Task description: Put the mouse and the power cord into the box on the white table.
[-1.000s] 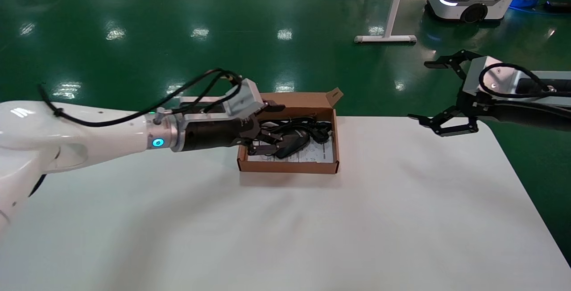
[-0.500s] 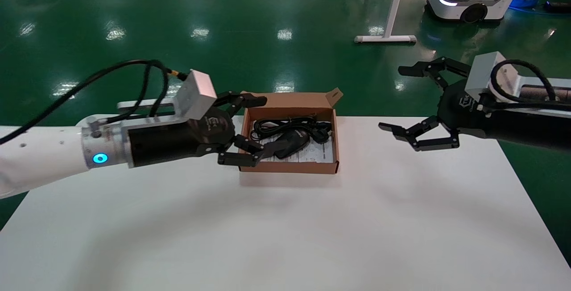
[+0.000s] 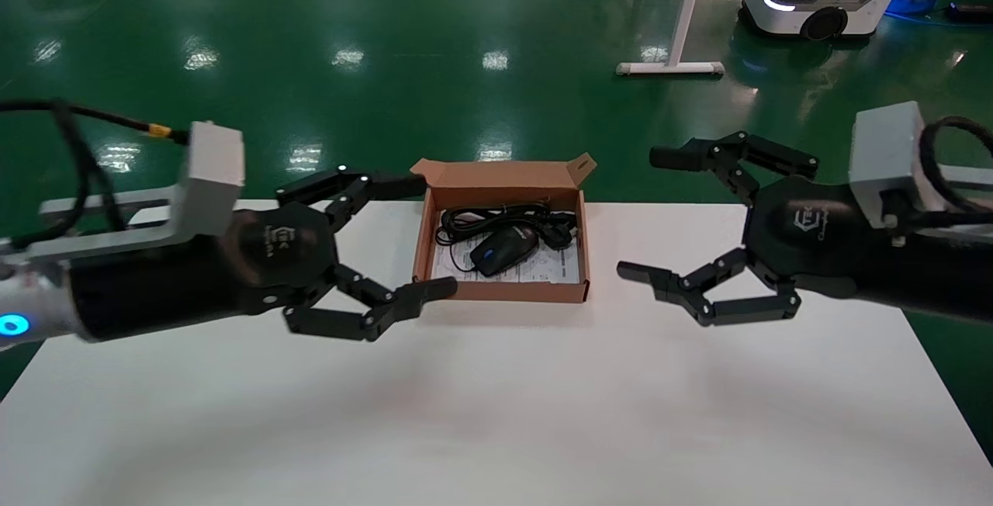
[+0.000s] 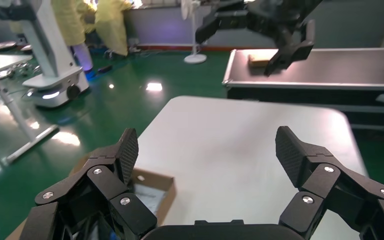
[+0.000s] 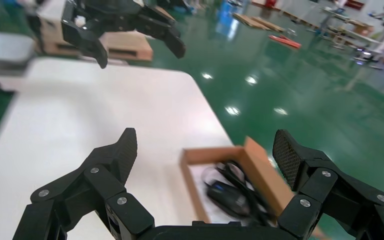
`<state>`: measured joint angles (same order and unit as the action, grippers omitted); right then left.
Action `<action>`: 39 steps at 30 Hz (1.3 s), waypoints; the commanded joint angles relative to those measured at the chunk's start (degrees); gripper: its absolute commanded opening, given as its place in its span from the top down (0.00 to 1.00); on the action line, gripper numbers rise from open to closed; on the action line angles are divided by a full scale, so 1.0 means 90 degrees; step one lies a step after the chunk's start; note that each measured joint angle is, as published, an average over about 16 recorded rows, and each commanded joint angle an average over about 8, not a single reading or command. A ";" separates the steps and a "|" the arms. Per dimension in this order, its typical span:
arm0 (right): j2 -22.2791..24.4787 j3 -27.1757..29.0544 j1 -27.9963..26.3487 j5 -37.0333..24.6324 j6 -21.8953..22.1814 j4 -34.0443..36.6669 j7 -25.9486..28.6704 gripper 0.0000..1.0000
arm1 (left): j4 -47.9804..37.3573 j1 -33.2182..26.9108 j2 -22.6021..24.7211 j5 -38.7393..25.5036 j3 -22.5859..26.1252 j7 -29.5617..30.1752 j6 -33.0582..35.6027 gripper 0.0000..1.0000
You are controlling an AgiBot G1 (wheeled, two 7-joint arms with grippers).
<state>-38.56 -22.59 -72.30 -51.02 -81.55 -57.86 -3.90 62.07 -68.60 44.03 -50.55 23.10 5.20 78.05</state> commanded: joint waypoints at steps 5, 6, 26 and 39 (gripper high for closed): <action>0.0157 0.0291 0.0476 0.0406 -0.0184 -0.0697 0.0649 0.00 | 0.0617 0.0377 -0.0483 0.0466 -0.0379 0.0297 0.0410 0.00; 0.0182 0.0338 0.0553 0.0472 -0.0213 -0.0809 0.0754 0.00 | 0.0717 0.0438 -0.0561 0.0541 -0.0441 0.0345 0.0476 0.00; 0.0426 0.0791 0.1287 0.1112 -0.0502 -0.1872 0.1693 0.00 | 0.1340 0.0820 -0.1047 0.1028 -0.0823 0.0621 0.0895 0.00; 0.0401 0.0744 0.1214 0.1039 -0.0470 -0.1770 0.1636 0.00 | 0.1296 0.0795 -0.1017 0.0988 -0.0798 0.0619 0.0865 0.00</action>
<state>-34.94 -15.88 -61.35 -41.64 -85.79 -73.82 10.84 73.75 -61.43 34.87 -41.65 15.90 10.77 85.84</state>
